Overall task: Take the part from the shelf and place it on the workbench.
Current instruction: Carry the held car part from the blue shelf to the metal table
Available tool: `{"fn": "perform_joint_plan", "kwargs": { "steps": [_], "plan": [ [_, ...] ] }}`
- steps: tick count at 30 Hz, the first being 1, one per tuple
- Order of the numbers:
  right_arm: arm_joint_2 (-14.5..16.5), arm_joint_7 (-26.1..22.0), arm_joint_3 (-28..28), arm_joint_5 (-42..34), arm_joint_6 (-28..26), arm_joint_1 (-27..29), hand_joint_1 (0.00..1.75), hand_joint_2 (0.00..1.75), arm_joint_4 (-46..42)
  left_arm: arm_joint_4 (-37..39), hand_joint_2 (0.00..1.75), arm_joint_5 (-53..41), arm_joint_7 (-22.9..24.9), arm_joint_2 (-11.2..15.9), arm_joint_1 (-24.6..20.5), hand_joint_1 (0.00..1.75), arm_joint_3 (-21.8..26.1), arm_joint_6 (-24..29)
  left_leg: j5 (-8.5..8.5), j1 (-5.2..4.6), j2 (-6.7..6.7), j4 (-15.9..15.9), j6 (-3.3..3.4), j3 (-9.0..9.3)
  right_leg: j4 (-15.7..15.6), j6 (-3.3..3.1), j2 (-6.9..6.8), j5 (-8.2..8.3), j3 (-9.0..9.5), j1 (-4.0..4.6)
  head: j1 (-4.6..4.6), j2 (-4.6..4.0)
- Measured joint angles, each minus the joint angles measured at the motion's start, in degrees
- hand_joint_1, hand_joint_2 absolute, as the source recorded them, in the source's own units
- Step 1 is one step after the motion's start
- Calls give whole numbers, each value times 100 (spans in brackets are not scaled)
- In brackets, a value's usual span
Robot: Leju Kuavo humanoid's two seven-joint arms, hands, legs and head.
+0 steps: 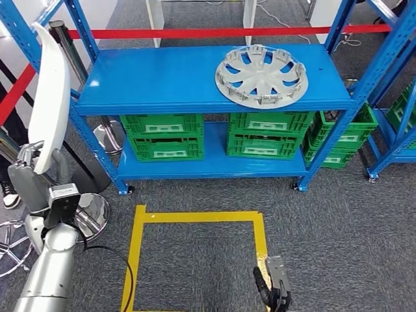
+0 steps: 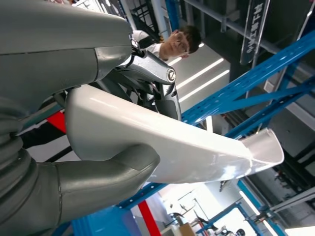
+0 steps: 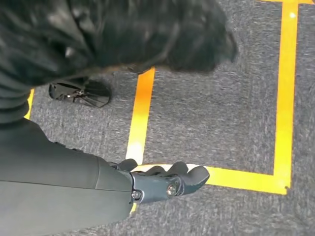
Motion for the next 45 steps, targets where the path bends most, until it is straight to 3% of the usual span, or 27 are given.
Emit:
{"fn": "perform_joint_plan", "kwargs": {
  "steps": [1, 3, 5, 6, 7, 9, 11, 13, 14, 16, 17, 19, 21, 22, 23, 24, 26, 28, 29, 32, 34, 36, 37, 38, 40, 42, 45],
  "plan": [
    [7, -2, -9, -1, 1, 4, 0, 0, -1, 0, 175, 1, -3, 1, 9, 175, -1, -1, 1, 7, -3, 6, -31, -30, -9, -25, -9, 38, -39, -5, 8, 0],
    [23, -3, -22, -3, 1, 18, 0, 0, -3, 1, 175, 2, -7, 10, 28, 175, -2, 0, -345, 25, -13, 266, -104, -128, -16, -123, -32, 170, -125, -28, 9, 0],
    [33, -4, -28, -3, 1, 19, 0, 0, -6, 2, 175, 3, -9, 21, 38, 175, -3, 0, -957, 63, -19, 967, -172, -281, 11, -186, -43, 303, -255, -32, -3, 0],
    [33, -4, -29, -3, 1, 21, 0, 0, -7, 2, 175, 4, -9, 22, 43, 175, -4, -1, -1152, 80, -19, 1354, -200, -339, 36, -186, -46, 360, -344, -30, -11, 0],
    [33, -4, -31, -2, 1, 22, 0, 0, -7, 2, 175, 4, -9, 23, 48, 175, -4, 0, -1213, 96, -19, 1630, -222, -348, 67, -183, -49, 409, -438, -30, -9, 0],
    [34, -13, -35, -3, 7, 24, 0, 0, -7, 2, 175, 14, -10, 26, 52, 175, -4, 1, -1015, 126, -18, 1618, -247, -123, 149, -160, -55, 487, -634, -35, -13, 0],
    [35, -44, -39, -3, 21, 24, 0, 0, -8, -3, 175, 41, -18, 29, 51, 175, -5, 0, -801, 143, -20, 942, -242, 387, 228, -119, -55, 545, -794, -35, -14, 0],
    [38, -75, -41, -19, 29, 27, 0, 0, -9, -27, 175, 60, -38, 38, 69, 175, -5, 1, -834, 126, -32, 269, -193, 792, 279, -55, -55, 614, -900, -26, -11, 0],
    [41, -82, -43, -33, 28, 34, 0, 0, -9, -38, 175, 60, -52, 44, 87, 175, -4, 1, -880, 107, -37, 103, -162, 867, 285, -19, -56, 656, -941, -27, -9, 0],
    [44, -101, -46, -73, 19, 65, 0, 0, -9, -60, 175, 61, -86, 50, 136, 175, 3, 1, -856, 97, -32, 4, -88, 849, 294, 51, -47, 701, -1007, -42, -12, 0],
    [45, -120, -50, -97, 6, 88, 0, 0, -9, -74, 175, 63, -106, 50, 161, 175, 7, 0, -820, 100, -24, -24, -38, 821, 336, 82, -37, 631, -1059, -48, -7, 0],
    [43, -180, -68, -148, -35, 130, 0, 0, -9, -124, 175, 94, -137, 44, 212, 175, 11, 0, -732, 119, -8, -67, 72, 740, 731, 128, -12, 227, -1225, -54, 19, 0],
    [39, -250, -95, -200, -75, 172, 0, 0, -9, -173, 175, 147, -149, 44, 273, 175, 11, 0, -653, 110, -2, -50, 123, 630, 1459, 153, -3, -238, -1415, -58, 42, 0],
    [35, -280, -110, -222, -88, 199, 0, 0, -9, -190, 175, 166, -150, 44, 303, 175, 13, 1, -618, 106, 0, -38, 127, 577, 1748, 162, -3, -331, -1458, -59, 43, 0],
    [30, -308, -131, -240, -95, 230, 0, 0, -9, -203, 175, 178, -150, 42, 329, 175, 14, 0, -587, 104, 1, -21, 124, 523, 1867, 166, -3, -304, -1421, -59, 44, 0],
    [26, -330, -149, -256, -96, 257, 0, 0, -10, -217, 175, 184, -152, 40, 351, 175, 15, 1, -559, 104, 0, 1, 117, 471, 1777, 164, -3, -178, -1290, -59, 45, 0],
    [21, -358, -175, -279, -97, 282, 0, 0, -20, -242, 175, 191, -154, 38, 378, 175, 15, 0, -519, 105, -5, 55, 88, 381, 1089, 137, -1, 123, -818, -59, 45, 0],
    [20, -372, -185, -290, -98, 278, 0, 0, -37, -269, 175, 197, -157, 38, 384, 175, 15, 0, -465, 93, -4, 109, 33, 302, 420, 107, 9, 192, -404, -48, 40, 0],
    [20, -375, -191, -291, -102, 279, 0, 0, -43, -279, 175, 198, -160, 38, 385, 175, 15, 0, -425, 89, -2, 120, 2, 271, 268, 100, 15, 162, -321, -40, 39, 0],
    [21, -376, -208, -296, -111, 303, 0, 0, -53, -295, 175, 199, -164, 39, 405, 175, 14, 2, -382, 89, -14, 141, -94, 196, 186, 17, 7, 250, -389, -51, 41, 0],
    [22, -377, -213, -297, -110, 301, 0, 0, -63, -302, 175, 201, -165, 46, 414, 175, 14, 1, -761, 101, -29, 450, -154, 70, 162, -90, -17, 381, -506, -75, 20, 0],
    [22, -377, -215, -297, -110, 295, 0, 0, -75, -307, 175, 201, -164, 50, 417, 175, 12, 0, -1325, 117, -31, 1150, -203, -84, 182, -146, -30, 491, -630, -64, -6, 0],
    [21, -378, -217, -297, -110, 295, 0, 0, -79, -308, 175, 201, -164, 49, 420, 175, 11, 1, -1478, 121, -31, 1497, -220, -125, 195, -153, -36, 540, -708, -56, -10, 0],
    [21, -377, -219, -297, -110, 295, 0, 0, -81, -308, 175, 202, -164, 49, 422, 175, 11, 0, -1486, 123, -31, 1728, -229, -108, 216, -153, -40, 592, -794, -49, -10, 0],
    [20, -376, -225, -297, -110, 295, 0, 0, -85, -310, 175, 202, -164, 49, 421, 175, 11, 1, -1188, 124, -31, 1692, -222, 123, 269, -135, -44, 684, -964, -42, -12, 0],
    [21, -377, -228, -297, -110, 294, 0, 0, -89, -318, 175, 202, -164, 49, 419, 175, 11, 0, -941, 123, -33, 1237, -196, 503, 314, -109, -40, 745, -1076, -40, -14, 0],
    [22, -379, -235, -296, -110, 291, 0, 0, -108, -360, 175, 201, -164, 48, 410, 175, 9, 0, -1096, 88, -42, 143, -117, 1214, 353, -33, -32, 872, -1176, -25, -11, 0]
  ]
}}
